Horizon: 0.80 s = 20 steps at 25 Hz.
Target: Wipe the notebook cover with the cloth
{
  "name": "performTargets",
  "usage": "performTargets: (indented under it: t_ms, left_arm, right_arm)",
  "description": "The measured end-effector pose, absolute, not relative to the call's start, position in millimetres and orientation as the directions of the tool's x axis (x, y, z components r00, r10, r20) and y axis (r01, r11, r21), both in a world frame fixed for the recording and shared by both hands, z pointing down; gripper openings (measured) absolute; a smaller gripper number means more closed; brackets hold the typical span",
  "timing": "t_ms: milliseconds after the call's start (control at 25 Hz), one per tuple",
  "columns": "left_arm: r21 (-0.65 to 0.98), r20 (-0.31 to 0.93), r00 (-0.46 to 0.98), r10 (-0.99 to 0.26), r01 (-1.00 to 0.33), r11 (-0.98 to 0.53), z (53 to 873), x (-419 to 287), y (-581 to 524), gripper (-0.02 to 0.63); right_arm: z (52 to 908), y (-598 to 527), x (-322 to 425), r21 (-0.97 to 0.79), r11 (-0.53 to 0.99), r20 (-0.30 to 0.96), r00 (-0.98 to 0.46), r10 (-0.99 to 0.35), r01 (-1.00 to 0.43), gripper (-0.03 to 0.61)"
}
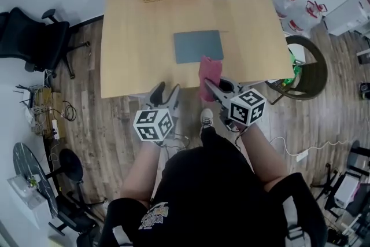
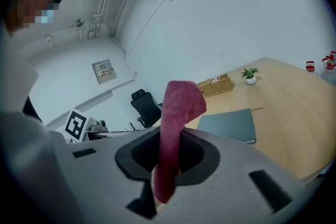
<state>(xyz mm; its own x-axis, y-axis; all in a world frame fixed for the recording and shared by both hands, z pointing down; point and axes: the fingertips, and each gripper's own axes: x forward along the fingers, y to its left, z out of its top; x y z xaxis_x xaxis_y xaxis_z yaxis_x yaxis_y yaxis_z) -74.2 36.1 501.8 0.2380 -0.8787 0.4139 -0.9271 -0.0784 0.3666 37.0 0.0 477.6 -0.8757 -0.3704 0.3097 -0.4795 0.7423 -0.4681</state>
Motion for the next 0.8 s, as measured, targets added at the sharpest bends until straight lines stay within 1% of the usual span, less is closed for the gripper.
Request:
performTargets:
  t_ms: [360,800]
  left_arm:
    - [0.336,0.470,0.137,-0.872,-0.941,0.034,519.8,-80.1,-15.0,0.216]
    - [0.311,0.536,0.073,-0.841,-0.943,0.116,537.2,-87.8,-52.1,0.216]
  right_arm:
    - [485.3,-56.5,35.1,-0.488,0.779,0.309,-0.913,-0.268,-0.394,0.063]
    - [490.5,-104.3,32.0,-0.520,0.779,0.296,-0.930,-0.218,-0.349,0.063]
